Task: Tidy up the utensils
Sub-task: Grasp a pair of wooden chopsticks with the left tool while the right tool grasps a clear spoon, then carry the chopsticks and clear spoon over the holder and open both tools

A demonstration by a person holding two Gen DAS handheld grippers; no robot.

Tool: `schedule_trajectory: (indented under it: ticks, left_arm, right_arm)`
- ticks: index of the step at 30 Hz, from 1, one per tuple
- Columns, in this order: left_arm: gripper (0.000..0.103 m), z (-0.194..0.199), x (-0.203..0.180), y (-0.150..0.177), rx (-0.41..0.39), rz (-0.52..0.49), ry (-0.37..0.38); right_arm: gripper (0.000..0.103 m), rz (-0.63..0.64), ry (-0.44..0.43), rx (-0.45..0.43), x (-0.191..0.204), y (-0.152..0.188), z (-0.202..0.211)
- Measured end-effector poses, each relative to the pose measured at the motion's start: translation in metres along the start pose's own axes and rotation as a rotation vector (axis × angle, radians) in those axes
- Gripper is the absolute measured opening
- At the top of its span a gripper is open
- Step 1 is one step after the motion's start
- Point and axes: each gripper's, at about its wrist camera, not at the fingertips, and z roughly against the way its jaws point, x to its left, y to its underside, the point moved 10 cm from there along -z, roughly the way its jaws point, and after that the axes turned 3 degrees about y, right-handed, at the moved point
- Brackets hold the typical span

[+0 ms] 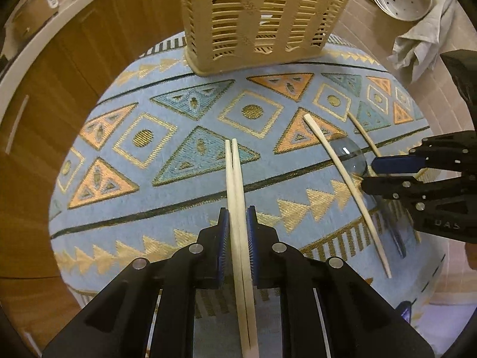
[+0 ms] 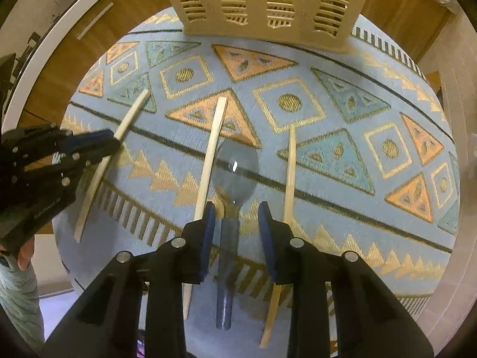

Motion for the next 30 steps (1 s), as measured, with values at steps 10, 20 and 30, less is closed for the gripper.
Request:
schedule_trajectory:
  ticks: [10,20,30]
  left_arm:
    - [0.015,-0.009,-0.009,0.000,0.107,-0.065,0.001]
    - [0.010,-0.001,-0.022,-0.004,0.079,-0.131,-0.086]
    - [0.010,0.094,-0.045,-0.031,-0.327,-0.077,0.035]
  right_arm:
    - [0.009,-0.003,-0.015,0.048,-0.014,-0.005,-0.001]
    - [0.008,0.058,-0.027,-0.026,0.000,0.007,0.012]
    - [0.008,0.081,-0.203,-0.311,0.011,0.009,0.093]
